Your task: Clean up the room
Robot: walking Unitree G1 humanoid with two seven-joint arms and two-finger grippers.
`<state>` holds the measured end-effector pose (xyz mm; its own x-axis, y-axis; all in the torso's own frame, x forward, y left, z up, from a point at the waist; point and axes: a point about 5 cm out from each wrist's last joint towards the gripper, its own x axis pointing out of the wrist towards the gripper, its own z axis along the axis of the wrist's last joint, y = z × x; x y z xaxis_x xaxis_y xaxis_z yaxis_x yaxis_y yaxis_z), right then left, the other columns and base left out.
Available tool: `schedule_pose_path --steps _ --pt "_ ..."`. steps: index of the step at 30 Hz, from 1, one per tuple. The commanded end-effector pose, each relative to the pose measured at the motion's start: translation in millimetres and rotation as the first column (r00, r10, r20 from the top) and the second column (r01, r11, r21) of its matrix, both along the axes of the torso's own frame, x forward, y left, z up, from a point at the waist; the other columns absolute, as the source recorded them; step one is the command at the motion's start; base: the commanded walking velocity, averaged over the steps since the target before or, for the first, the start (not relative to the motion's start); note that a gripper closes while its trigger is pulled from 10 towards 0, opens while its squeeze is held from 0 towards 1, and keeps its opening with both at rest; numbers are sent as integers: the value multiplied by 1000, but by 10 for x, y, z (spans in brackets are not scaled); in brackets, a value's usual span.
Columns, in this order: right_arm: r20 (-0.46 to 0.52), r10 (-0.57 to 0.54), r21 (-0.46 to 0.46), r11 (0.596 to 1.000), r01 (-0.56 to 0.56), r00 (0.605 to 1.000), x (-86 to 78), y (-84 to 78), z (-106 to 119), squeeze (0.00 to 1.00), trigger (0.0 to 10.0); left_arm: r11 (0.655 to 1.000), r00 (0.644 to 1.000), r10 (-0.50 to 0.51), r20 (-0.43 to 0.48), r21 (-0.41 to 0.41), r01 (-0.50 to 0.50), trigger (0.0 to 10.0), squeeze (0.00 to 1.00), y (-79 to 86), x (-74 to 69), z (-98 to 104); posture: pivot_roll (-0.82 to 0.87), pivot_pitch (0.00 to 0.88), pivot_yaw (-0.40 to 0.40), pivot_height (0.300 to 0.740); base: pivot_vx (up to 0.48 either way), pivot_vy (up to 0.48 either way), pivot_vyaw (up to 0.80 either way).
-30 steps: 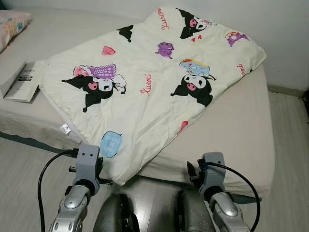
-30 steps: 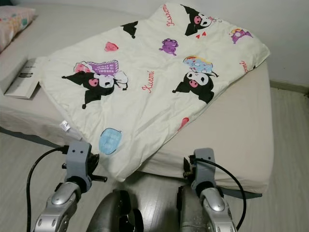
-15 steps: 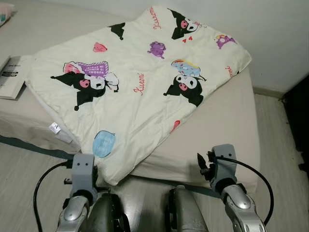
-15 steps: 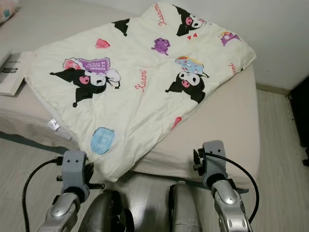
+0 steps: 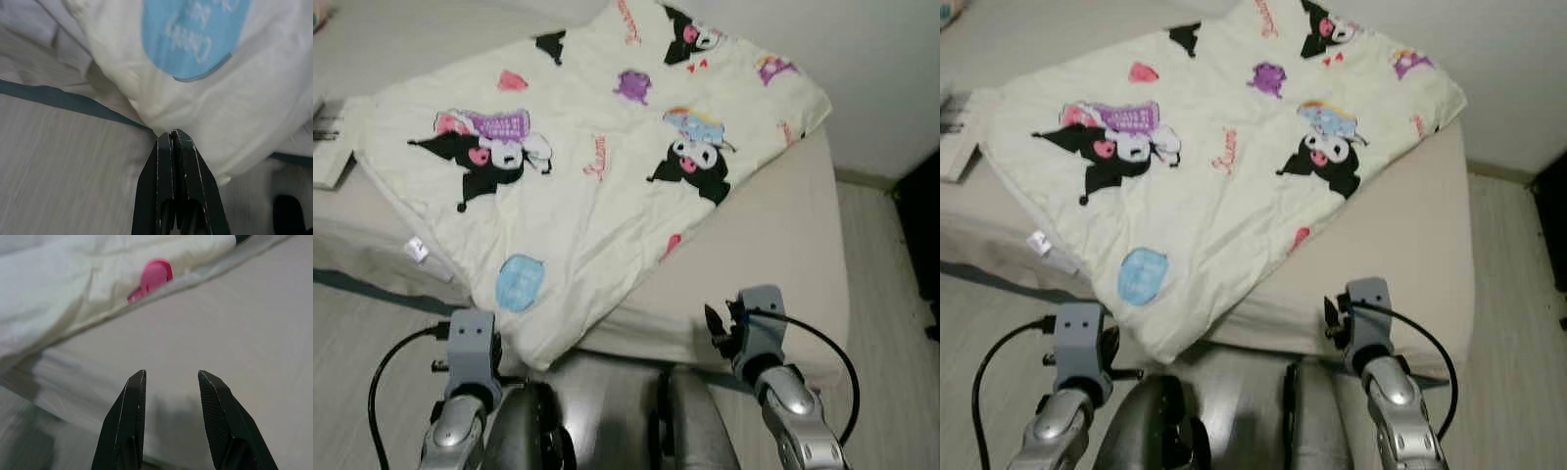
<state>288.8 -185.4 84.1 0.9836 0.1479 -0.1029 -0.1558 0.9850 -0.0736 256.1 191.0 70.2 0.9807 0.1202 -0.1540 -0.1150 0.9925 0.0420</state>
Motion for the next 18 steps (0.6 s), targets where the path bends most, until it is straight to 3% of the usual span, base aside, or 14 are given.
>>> schedule_pose_path --steps 1,7,11,12,13,14,18 --pt "-44 -14 3 1000 14 999 -76 -28 -113 0 10000 1000 999 -5 -38 12 5 10000 0 4 -63 -69 -86 371 -47 600 0 0 0" --pt "-48 -34 39 999 36 998 -79 -29 -127 0 10000 1000 999 -22 -37 12 22 10000 0 -12 -54 -50 -86 371 -47 600 0 0 0" --pt "-51 -74 112 991 79 996 -51 -42 -120 0 10000 999 999 -39 -35 18 39 10000 0 -4 -37 -17 -67 377 -26 600 0 0 0" --pt "-57 -87 187 978 96 995 -31 -39 -121 188 10000 999 998 -45 -34 24 46 10000 0 9 -27 5 -54 383 -18 600 0 0 0" --pt "-58 -88 210 973 98 994 -26 -36 -120 188 10000 999 998 -47 -34 26 48 10000 0 13 -26 11 -54 383 -18 600 0 0 0" --pt "-72 -82 237 967 97 994 -4 -21 -131 1000 10000 998 998 -50 -34 29 51 10000 0 18 -24 19 -50 385 -14 600 0 0 0" --pt "-101 -57 273 959 83 993 61 32 -144 1000 10000 998 998 -56 -33 34 57 10000 0 32 -25 43 -41 392 -6 600 0 0 0"
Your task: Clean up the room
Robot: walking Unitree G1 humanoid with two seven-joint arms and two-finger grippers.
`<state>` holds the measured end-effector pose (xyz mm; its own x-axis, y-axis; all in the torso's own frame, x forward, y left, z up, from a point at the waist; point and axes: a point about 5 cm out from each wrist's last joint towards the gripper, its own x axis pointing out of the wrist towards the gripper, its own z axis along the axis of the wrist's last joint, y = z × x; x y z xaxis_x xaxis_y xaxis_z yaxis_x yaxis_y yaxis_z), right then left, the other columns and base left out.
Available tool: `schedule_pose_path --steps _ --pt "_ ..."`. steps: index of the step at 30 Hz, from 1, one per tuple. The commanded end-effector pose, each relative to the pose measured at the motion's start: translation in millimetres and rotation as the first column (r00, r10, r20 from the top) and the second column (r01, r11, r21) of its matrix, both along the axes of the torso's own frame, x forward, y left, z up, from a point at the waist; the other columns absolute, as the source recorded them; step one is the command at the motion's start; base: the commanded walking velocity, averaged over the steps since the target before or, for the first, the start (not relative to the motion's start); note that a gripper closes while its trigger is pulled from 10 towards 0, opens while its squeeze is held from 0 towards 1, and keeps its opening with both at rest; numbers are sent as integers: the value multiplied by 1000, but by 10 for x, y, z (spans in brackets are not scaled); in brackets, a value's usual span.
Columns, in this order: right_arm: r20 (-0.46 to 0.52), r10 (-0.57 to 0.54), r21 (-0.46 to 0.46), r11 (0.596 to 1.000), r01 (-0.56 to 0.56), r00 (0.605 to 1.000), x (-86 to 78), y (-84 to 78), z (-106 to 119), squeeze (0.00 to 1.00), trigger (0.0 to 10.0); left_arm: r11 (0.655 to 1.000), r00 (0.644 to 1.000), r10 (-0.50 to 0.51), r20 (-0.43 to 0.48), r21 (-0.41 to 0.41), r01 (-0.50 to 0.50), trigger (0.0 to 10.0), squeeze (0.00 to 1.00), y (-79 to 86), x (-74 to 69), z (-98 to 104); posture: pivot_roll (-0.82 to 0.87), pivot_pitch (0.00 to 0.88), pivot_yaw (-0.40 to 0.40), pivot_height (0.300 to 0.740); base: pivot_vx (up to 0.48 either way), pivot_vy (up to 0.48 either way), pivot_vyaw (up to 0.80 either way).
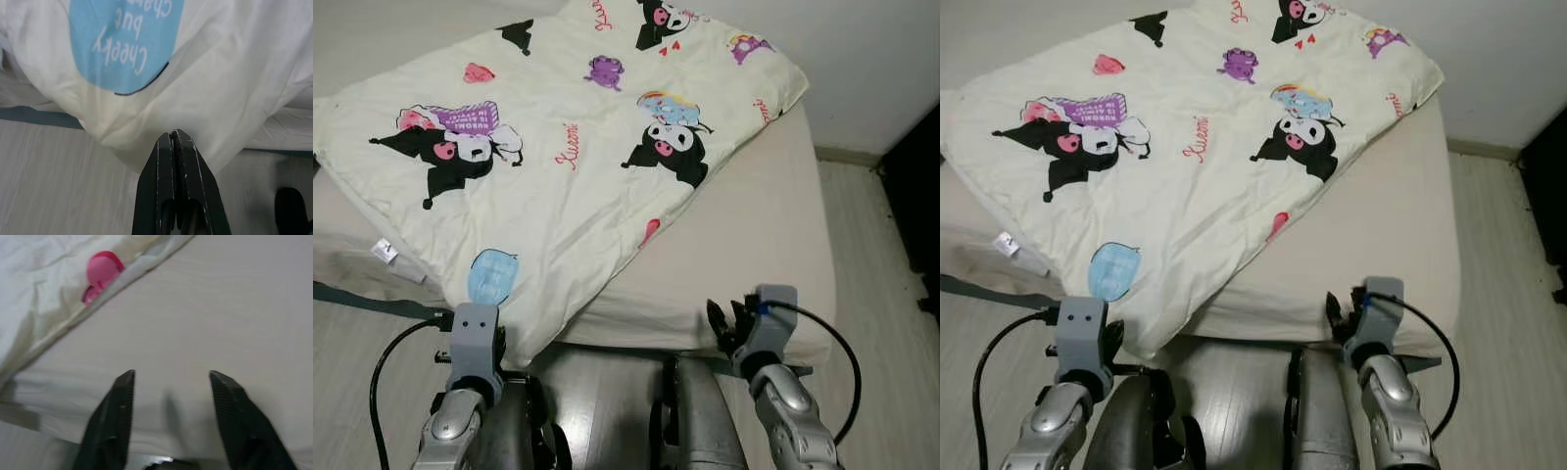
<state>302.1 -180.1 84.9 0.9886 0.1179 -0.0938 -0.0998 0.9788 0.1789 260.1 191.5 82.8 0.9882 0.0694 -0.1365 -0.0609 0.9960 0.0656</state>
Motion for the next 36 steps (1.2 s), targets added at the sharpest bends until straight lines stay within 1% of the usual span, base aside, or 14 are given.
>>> schedule_pose_path --steps 1,8,10,11,12,14,17,22,27,28,29,30,31,36 --pt "-73 -2 65 998 7 997 -19 8 -144 1000 10000 1000 999 -2 -45 13 2 10000 0 34 -64 -71 -36 396 -2 600 0 0 0" --pt "-99 48 235 972 -23 994 270 177 -91 1000 10000 999 1000 8 5 34 -8 10000 0 143 -64 80 3 421 6 600 0 0 0" --pt "-99 48 235 972 -23 994 270 177 -91 1000 10000 999 1000 8 5 34 -8 10000 0 143 -64 80 3 421 6 600 0 0 0" --pt "-98 100 311 948 -65 990 427 298 -29 1000 10000 999 999 9 46 37 -11 10000 0 220 -79 191 28 432 7 600 0 0 0" --pt "-97 120 337 938 -81 988 479 346 3 1000 10000 999 998 10 60 37 -12 10000 0 247 -89 231 31 434 7 600 0 0 0" --pt "-97 120 337 938 -81 988 479 346 3 1000 10000 999 998 10 60 37 -12 10000 0 247 -89 231 31 434 7 600 0 0 0" --pt "-86 153 391 914 -108 985 600 456 110 1000 10000 1000 995 -17 101 25 14 10000 0 271 -104 334 45 446 0 600 0 0 0" --pt "-113 163 444 891 -97 980 746 595 244 1000 10000 983 972 -181 151 5 183 10000 0 60 -164 522 94 451 -19 600 0 0 0" --pt "-145 145 462 885 -63 979 771 612 246 1000 10000 980 966 -198 165 4 200 10000 0 4 -194 588 131 457 -24 600 0 0 0" --pt "-155 143 484 874 -51 978 787 632 258 710 10000 978 962 -208 176 5 210 10000 0 -22 -213 632 143 458 -31 600 0 0 0" --pt "-162 145 504 863 -44 976 803 664 277 63 10000 975 957 -220 188 14 222 10000 0 -47 -233 680 154 460 -33 600 0 0 0" --pt "-162 145 504 863 -44 976 803 664 277 63 10000 975 957 -220 188 14 222 10000 0 -47 -233 680 154 460 -33 600 0 0 0" --pt "-167 156 514 857 -49 974 819 709 304 0 10000 971 951 -236 198 21 237 10000 0 -71 -251 725 159 467 -37 600 0 0 0" --pt "-167 180 546 836 -61 969 857 816 387 0 10000 962 939 -272 212 25 273 10000 0 -114 -277 796 164 475 -42 600 0 0 0"
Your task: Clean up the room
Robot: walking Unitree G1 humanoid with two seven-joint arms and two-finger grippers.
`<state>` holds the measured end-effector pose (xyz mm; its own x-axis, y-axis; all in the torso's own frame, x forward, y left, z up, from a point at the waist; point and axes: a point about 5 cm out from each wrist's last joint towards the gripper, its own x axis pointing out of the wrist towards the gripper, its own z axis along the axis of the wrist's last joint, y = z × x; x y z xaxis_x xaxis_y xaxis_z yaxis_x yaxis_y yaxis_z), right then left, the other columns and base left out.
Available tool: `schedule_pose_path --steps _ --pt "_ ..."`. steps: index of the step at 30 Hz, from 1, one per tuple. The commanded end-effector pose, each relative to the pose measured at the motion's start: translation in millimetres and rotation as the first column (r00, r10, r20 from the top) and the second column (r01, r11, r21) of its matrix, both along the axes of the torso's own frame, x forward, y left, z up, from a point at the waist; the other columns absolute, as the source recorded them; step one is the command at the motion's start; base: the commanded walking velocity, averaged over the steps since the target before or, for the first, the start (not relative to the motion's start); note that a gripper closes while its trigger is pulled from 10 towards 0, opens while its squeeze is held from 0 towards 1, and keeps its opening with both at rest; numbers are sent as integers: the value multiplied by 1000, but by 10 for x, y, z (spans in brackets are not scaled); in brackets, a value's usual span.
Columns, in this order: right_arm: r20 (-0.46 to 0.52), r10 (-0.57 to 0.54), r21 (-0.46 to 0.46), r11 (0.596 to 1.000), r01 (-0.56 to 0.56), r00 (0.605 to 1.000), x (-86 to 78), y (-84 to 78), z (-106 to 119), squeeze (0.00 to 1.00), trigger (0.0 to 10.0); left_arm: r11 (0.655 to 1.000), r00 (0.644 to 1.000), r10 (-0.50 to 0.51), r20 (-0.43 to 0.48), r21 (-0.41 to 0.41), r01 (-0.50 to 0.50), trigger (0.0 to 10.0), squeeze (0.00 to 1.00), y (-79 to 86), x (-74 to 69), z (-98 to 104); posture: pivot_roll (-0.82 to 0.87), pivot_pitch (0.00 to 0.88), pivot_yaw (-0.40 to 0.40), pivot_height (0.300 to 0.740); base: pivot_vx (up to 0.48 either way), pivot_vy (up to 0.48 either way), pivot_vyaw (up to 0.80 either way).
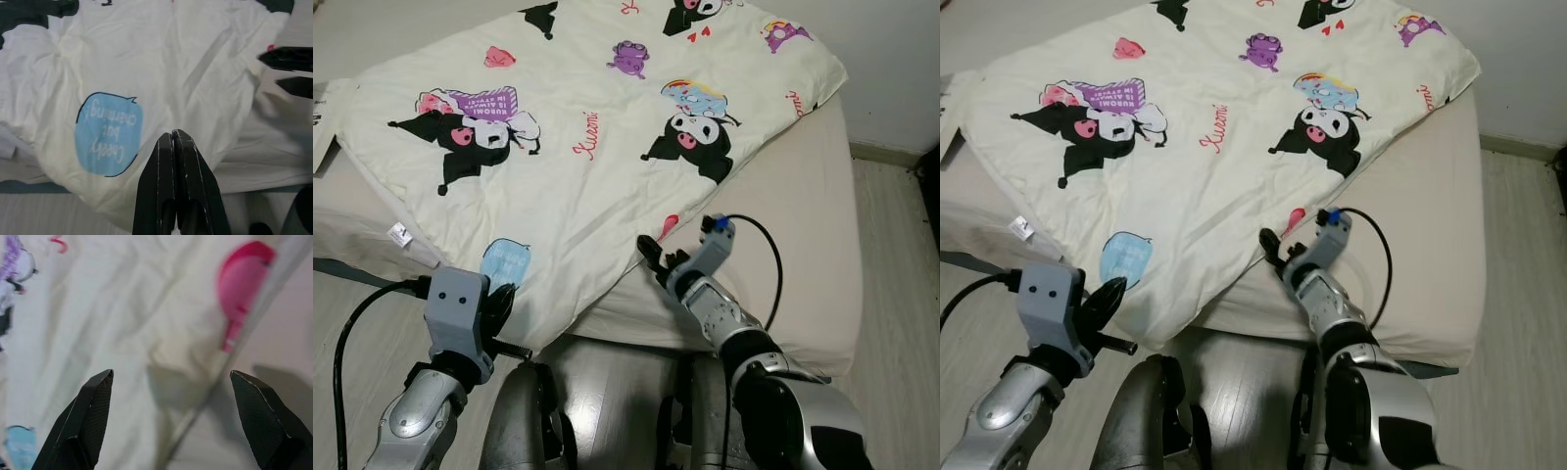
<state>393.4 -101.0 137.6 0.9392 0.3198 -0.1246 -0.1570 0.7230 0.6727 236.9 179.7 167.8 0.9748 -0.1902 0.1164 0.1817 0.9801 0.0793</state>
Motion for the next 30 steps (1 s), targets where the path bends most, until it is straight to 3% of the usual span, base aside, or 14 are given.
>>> schedule_pose_path --steps 1,8,11,12,14,15,30 --pt "-67 0 48 999 3 998 -39 54 -101 0 10000 1000 999 -22 -37 4 22 10000 0 -6 -64 -32 182 473 -45 600 0 0 0" --pt "-76 -1 107 994 9 997 12 155 25 0 10000 999 998 -31 -47 14 32 10000 0 -16 -164 35 214 486 -45 600 0 0 0" --pt "-55 22 -9 1000 -23 998 23 194 56 0 10000 998 997 -42 -60 39 45 10000 0 -19 -191 37 211 495 -42 600 0 0 0" --pt "-55 22 -9 1000 -23 998 23 194 56 0 10000 998 997 -42 -60 39 45 10000 0 -19 -191 37 211 495 -42 600 0 0 0" --pt "-24 12 -121 992 -15 1000 26 123 39 0 10000 999 997 -7 -78 38 10 10000 0 -2 -176 1 172 513 -43 600 0 0 0" --pt "-13 3 -132 991 -4 1000 25 88 31 0 10000 999 996 5 -84 35 -2 10000 0 2 -169 -15 165 506 -37 600 0 0 0" --pt "-8 -68 -77 995 67 998 10 -111 -36 0 10000 1000 995 1 -98 12 0 10000 0 -78 -90 -30 146 495 -29 565 0 0 0"
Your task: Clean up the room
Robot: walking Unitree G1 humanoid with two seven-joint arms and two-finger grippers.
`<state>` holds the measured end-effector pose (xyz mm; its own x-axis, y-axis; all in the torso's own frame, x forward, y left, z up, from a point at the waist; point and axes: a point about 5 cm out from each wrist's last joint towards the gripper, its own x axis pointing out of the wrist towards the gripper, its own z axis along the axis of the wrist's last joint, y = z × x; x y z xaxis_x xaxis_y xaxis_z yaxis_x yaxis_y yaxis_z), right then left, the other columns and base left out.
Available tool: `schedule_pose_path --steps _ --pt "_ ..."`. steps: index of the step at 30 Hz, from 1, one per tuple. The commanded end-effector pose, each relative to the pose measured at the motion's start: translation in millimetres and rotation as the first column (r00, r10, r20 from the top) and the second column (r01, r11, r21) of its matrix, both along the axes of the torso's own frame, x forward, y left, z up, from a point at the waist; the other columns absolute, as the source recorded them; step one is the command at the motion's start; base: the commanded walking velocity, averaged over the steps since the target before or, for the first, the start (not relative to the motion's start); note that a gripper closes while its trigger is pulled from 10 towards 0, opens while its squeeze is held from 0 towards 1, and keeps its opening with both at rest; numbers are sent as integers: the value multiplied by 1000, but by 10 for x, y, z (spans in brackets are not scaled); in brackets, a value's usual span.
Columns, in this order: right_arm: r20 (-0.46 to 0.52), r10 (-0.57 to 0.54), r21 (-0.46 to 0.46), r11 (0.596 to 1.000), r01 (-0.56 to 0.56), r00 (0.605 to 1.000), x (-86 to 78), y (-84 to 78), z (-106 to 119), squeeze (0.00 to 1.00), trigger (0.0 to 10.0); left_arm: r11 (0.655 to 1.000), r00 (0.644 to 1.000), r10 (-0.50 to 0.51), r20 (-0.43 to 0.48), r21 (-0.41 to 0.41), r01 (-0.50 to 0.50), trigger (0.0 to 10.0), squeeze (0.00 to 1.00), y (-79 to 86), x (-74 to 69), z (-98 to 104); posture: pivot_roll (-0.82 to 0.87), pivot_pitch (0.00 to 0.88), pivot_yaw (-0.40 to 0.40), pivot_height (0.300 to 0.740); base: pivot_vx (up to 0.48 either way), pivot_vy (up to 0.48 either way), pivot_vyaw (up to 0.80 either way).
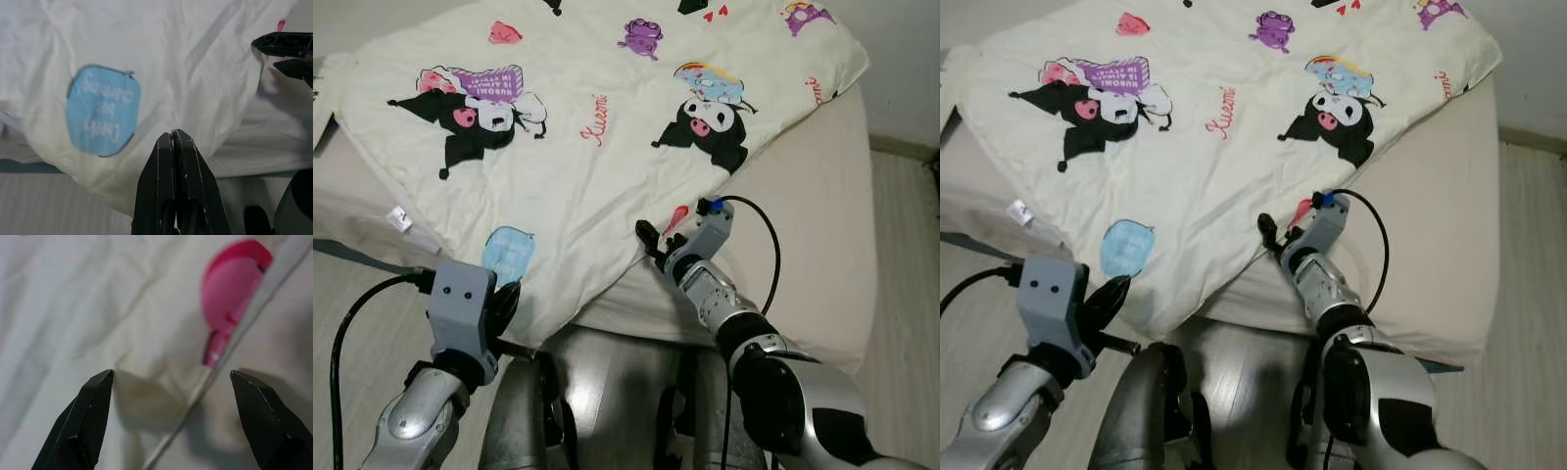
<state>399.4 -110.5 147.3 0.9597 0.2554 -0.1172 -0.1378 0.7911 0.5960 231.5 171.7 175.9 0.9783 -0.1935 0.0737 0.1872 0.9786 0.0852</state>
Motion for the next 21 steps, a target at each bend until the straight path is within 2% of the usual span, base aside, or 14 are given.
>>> schedule_pose_path --steps 1,7,11,12,14,15,19,21 --pt "-47 -20 28 999 21 999 -47 -22 -130 0 10000 1000 998 3 -59 1 -3 10000 0 4 -42 -115 146 495 -30 565 0 0 0" --pt "-44 -31 36 999 33 999 -50 -34 -137 0 10000 1000 998 15 -61 3 -15 10000 0 21 -59 -114 148 493 -34 565 0 0 0" --pt "-44 -72 96 993 76 996 -53 -74 -146 0 10000 1000 998 25 -57 0 -25 10000 0 35 -61 -103 150 495 -37 565 0 0 0" --pt "-47 -82 123 989 87 996 -55 -87 -151 765 10000 1000 998 28 -55 2 -28 10000 0 40 -68 -96 157 494 -38 565 0 0 0" --pt "-50 -88 139 986 94 995 -56 -94 -155 765 10000 1000 998 29 -55 3 -29 10000 0 42 -72 -91 157 494 -38 565 0 0 0" --pt "-55 -85 144 985 92 995 -60 -89 -164 1000 10000 1000 998 31 -53 3 -31 10000 0 48 -81 -85 162 490 -41 565 0 0 0" --pt "-71 -58 158 985 69 996 -62 -33 -167 1000 10000 999 998 32 -51 6 -32 10000 0 59 -95 -77 170 487 -43 565 0 0 0" --pt "-58 22 192 981 -10 998 -42 126 -82 1000 10000 999 998 33 -47 11 -32 10000 0 65 -99 -67 181 492 -44 565 0 0 0"
